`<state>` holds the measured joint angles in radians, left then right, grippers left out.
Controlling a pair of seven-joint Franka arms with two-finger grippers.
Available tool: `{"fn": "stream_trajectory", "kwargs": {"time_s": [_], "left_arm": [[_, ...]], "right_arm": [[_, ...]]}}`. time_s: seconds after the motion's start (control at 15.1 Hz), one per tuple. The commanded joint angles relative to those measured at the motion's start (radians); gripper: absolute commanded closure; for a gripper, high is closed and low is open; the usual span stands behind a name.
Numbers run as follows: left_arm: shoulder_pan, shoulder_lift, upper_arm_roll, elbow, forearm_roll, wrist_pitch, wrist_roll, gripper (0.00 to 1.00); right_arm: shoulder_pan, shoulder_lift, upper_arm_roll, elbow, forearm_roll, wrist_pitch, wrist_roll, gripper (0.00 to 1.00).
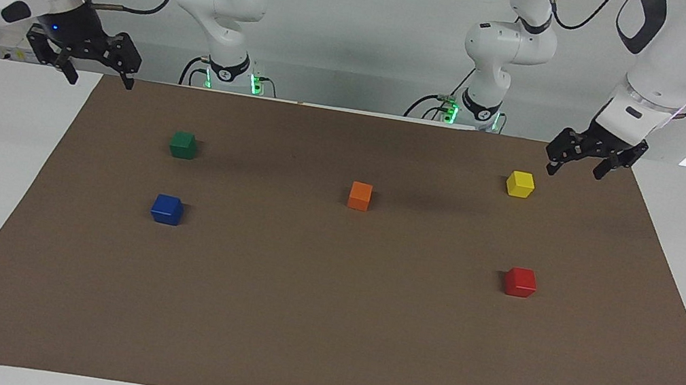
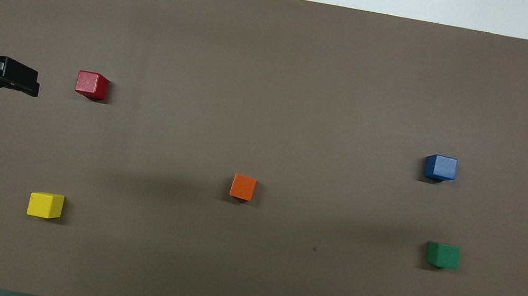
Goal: Transfer red block to right arm and stack on blue block
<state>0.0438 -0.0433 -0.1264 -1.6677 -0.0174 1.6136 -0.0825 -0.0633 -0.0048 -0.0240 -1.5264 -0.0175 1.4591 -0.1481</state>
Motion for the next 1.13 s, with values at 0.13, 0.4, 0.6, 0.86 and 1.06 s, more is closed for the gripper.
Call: {"fn": "stream_trajectory", "kwargs": {"time_s": [0.13,0.4,0.6,0.86,1.06], "left_arm": [[0.008,-0.017,0.008,-0.014,-0.018,-0.004,0.001,0.0],[0.008,-0.023,0.011,-0.02,-0.018,-0.066,-0.008,0.0],[0.013,-0.038,0.046,-0.033,-0.018,-0.011,0.006,0.0],[-0.005,0.009,0.05,-0.161,-0.01,0.184,0.035,0.0],[-0.001,0.133,0.05,-0.159,-0.006,0.302,0.041,0.0]], "right_arm": [[-0.019,-0.014,0.01,-0.009,0.002,-0.013,-0.021,0.0],[-0.019,-0.014,0.01,-0.009,0.002,-0.013,-0.021,0.0],[-0.019,-0.014,0.01,-0.011,0.002,-0.013,-0.021,0.0],[-0.018,-0.015,0.01,-0.017,0.004,-0.013,-0.024,0.0],[-0.019,-0.023,0.01,-0.038,0.008,-0.011,-0.024,0.0]]}}
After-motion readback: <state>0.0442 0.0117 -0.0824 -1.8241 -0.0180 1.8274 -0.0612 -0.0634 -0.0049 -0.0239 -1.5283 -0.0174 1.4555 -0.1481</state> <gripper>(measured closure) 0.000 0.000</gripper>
